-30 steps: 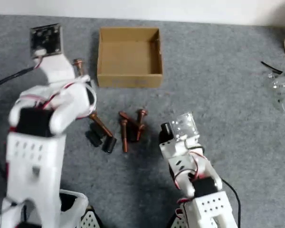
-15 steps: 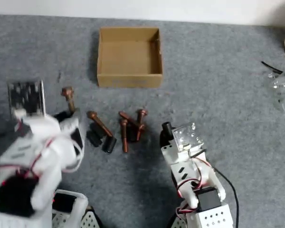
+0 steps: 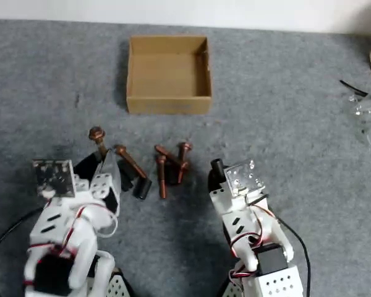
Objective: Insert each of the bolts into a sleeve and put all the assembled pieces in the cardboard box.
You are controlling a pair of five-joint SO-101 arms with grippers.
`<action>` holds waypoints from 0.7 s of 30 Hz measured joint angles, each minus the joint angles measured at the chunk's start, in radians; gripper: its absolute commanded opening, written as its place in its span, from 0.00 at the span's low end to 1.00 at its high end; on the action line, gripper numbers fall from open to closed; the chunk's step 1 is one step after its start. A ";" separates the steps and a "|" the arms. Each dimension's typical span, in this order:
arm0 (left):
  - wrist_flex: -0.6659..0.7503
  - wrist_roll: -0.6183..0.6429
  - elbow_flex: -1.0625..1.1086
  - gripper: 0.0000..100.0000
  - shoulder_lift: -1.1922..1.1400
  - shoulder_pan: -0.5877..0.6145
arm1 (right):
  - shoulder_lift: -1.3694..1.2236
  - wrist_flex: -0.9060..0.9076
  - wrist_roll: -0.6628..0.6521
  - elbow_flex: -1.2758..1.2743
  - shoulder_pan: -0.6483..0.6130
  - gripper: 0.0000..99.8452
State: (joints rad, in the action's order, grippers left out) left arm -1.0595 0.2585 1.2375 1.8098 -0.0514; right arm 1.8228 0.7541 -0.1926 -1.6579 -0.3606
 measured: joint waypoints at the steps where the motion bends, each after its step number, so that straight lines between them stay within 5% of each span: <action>1: 0.051 0.000 0.025 0.00 0.000 -0.002 | 0.000 0.000 0.000 0.000 0.000 0.00; 6: 0.382 0.000 0.120 0.00 0.002 -0.029 | 0.000 0.000 0.000 0.000 0.000 0.00; 11: 0.631 0.000 0.242 0.00 0.002 -0.219 | 0.000 0.000 0.000 0.000 -0.026 0.00; 15: 0.692 0.000 0.318 0.01 0.000 -0.342 | 0.000 -0.014 0.000 0.000 -0.038 0.00; 21: 0.704 0.081 0.322 0.01 0.000 -0.351 | 0.000 -0.077 0.000 0.000 -0.132 0.00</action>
State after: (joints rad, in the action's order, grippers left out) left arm -0.3552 0.3399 1.5597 1.8098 -0.4028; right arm 1.8228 0.6774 -0.1926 -1.6579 -0.4925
